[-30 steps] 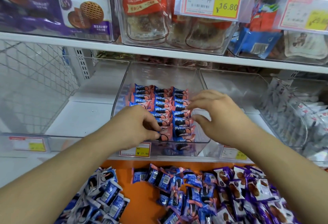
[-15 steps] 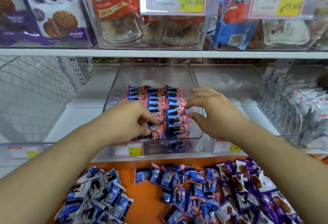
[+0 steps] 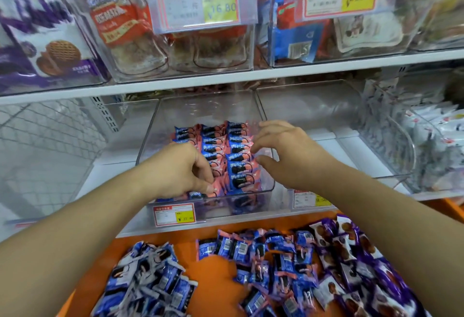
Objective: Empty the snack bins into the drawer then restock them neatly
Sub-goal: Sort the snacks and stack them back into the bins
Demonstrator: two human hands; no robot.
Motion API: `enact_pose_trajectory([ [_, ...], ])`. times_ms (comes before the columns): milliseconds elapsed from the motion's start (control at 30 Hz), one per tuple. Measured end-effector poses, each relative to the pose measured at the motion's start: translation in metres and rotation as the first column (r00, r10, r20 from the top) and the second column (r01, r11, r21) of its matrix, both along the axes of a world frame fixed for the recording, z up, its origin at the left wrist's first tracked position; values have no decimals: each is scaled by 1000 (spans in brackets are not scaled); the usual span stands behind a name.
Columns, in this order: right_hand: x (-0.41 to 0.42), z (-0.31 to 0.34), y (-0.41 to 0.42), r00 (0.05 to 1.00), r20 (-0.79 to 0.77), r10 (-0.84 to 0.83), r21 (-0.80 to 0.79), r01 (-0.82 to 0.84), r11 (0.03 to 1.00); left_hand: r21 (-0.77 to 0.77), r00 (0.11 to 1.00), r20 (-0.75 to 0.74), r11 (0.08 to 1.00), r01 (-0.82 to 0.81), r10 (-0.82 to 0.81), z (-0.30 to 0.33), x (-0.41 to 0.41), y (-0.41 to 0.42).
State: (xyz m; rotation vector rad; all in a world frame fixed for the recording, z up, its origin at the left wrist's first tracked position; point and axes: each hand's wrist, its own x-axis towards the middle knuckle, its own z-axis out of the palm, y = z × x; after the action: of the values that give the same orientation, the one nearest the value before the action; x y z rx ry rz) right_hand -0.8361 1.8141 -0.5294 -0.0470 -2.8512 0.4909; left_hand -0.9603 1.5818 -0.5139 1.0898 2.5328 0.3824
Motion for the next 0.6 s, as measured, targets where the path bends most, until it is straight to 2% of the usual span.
enact_pose_trajectory([
  [167,-1,0,-1,1000,8,2,-26,-1,1000,-9,1000,0,1000,28,-28,-10,1,11],
  [400,1,-1,0,1000,18,-5,-44,6,999,19,989,140,999,46,-48,-11,-3,10],
  [500,0,-2,1,1000,12,2,-60,-1,998,26,968,243,998,57,-62,-5,-7,3],
  [600,0,-4,2,1000,13,4,-63,-3,998,44,962,266,998,49,-59,-6,-12,-3],
])
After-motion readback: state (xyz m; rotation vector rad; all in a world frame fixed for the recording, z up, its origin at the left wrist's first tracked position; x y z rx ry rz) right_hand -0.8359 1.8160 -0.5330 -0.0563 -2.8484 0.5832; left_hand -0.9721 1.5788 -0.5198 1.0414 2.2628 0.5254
